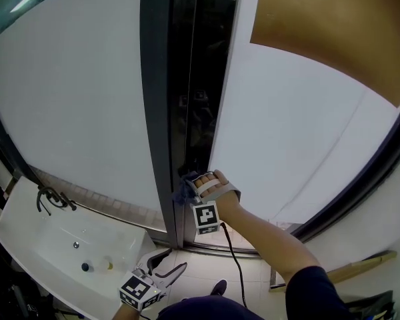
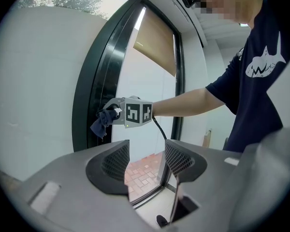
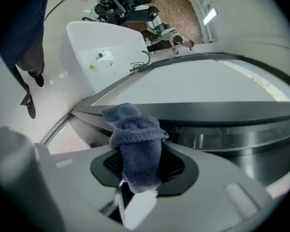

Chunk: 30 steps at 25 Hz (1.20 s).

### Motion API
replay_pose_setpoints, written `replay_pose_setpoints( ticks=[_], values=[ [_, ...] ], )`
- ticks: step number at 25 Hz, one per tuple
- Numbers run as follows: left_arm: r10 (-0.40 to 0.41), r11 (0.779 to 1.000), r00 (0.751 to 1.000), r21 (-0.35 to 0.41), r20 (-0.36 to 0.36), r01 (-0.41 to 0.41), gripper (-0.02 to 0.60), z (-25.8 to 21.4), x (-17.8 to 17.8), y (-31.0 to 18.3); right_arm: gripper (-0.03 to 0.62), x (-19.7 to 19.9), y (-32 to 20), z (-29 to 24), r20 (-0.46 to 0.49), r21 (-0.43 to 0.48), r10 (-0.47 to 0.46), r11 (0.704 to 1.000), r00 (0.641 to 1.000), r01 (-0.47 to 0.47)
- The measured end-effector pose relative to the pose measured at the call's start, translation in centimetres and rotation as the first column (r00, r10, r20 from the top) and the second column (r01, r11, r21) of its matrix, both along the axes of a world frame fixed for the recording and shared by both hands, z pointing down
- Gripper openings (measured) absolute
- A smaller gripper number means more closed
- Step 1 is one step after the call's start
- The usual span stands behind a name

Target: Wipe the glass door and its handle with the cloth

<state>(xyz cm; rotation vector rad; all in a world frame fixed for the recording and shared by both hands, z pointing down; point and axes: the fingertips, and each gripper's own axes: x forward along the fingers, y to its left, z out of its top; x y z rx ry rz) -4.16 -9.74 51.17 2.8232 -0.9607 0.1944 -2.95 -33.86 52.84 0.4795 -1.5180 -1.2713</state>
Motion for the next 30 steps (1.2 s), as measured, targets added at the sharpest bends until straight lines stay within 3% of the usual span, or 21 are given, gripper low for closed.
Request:
replay_pose_setpoints(
  ticks=[6,13,23,27,30],
  values=[
    [0.01,1.0,1.0,0.003,0.003,-0.01,0.224,0.1,0.0,-0.1,0.149,1.6,1.3,-0.4,-0.026,0.048,-0.053,0.997,0.998,0.054],
    [0.02,1.0,1.0,0.003,0.003,-0.02,0.224,0.1,-0.1,-0.5,0.149,6.5,2.6,0.6,-0.11,0.082,-0.079,0.993,0.991,0.088],
    [0.053,0.999,0.999,0.013,-0.006,-0.053,0.224,-0.2,0.7,-0.9,0.147,13.6,3.0,1.6,-0.192,0.091,0.026,0.996,0.981,-0.008],
    [0.049,0.999,0.999,0.012,-0.009,-0.049,0.224,-0.1,0.6,-0.8,0.147,15.3,2.7,0.5,-0.131,0.086,0.109,0.991,0.985,-0.099],
    [0.042,0.999,0.999,0.004,-0.01,-0.042,0.224,0.2,0.4,-1.0,0.147,12.4,3.8,-2.0,-0.074,0.136,0.038,0.99,0.997,-0.028]
  ],
)
